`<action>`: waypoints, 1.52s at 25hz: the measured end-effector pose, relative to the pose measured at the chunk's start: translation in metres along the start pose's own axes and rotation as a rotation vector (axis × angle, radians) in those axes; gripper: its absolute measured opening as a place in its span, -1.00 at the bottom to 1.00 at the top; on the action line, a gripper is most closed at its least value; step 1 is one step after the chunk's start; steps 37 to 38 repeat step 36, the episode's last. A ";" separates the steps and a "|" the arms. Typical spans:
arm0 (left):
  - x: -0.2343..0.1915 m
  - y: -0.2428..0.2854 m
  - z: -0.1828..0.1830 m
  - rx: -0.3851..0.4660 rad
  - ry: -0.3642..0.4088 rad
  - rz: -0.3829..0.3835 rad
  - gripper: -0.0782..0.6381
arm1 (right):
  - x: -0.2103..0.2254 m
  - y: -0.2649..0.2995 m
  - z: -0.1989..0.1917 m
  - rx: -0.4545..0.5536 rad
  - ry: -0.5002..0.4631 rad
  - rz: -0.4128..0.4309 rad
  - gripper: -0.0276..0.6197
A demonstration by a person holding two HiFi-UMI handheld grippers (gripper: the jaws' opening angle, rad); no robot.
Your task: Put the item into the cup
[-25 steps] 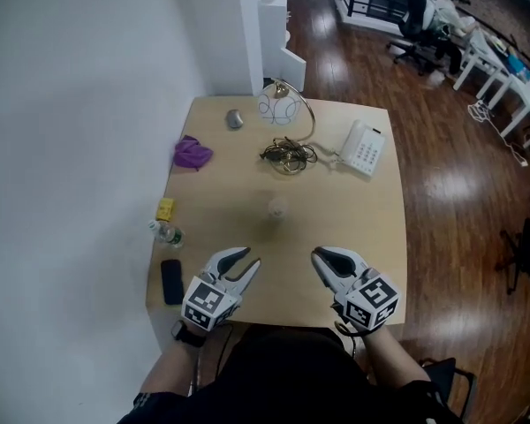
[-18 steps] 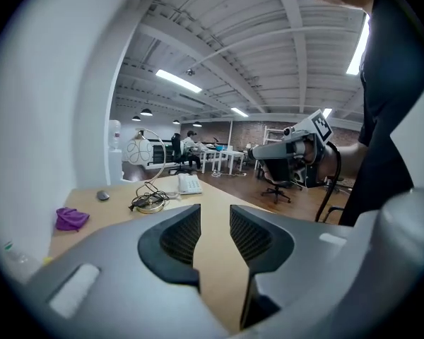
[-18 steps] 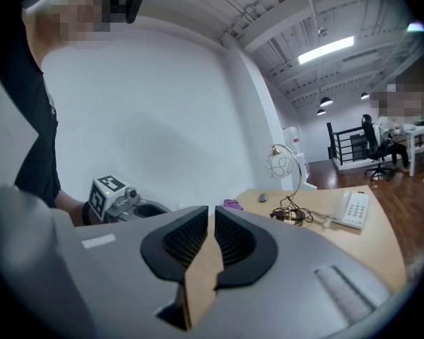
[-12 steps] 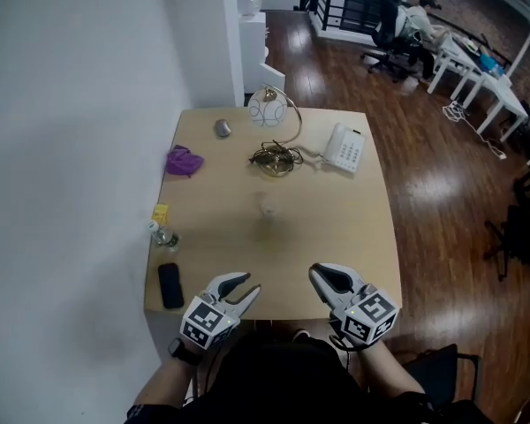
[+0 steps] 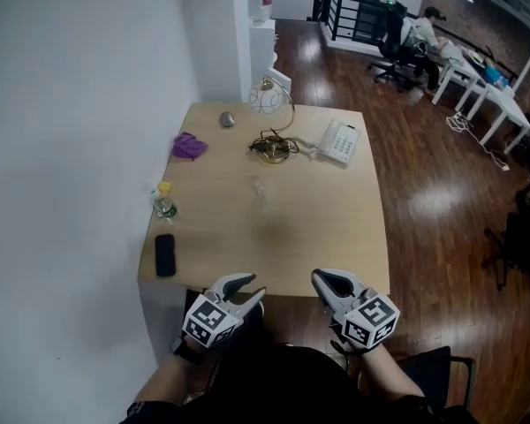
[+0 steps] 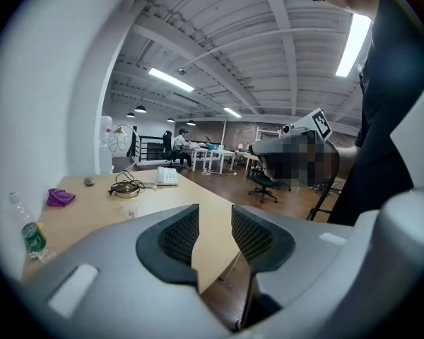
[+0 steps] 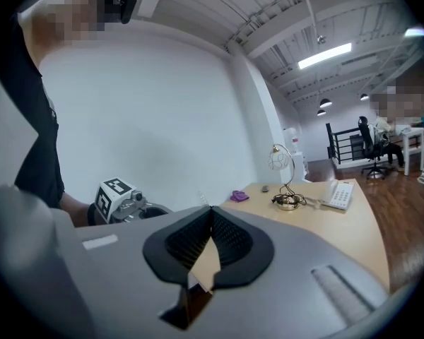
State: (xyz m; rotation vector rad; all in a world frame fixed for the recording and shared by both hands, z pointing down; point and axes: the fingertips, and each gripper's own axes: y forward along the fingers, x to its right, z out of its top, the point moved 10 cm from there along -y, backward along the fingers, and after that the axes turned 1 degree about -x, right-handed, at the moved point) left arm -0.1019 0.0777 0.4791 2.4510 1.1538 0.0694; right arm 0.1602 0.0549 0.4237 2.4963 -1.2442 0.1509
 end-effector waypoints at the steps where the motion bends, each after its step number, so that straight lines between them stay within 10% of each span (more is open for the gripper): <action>1: 0.013 0.000 -0.004 -0.003 0.000 0.002 -0.40 | -0.005 -0.011 -0.006 -0.005 0.001 0.006 -0.89; 12: 0.101 -0.027 -0.012 -0.012 0.025 0.023 -0.39 | -0.041 -0.077 -0.032 0.000 -0.027 0.051 -0.89; 38: 0.084 -0.092 -0.006 0.043 0.091 0.045 -0.39 | -0.097 -0.055 -0.015 0.058 -0.042 0.059 -0.89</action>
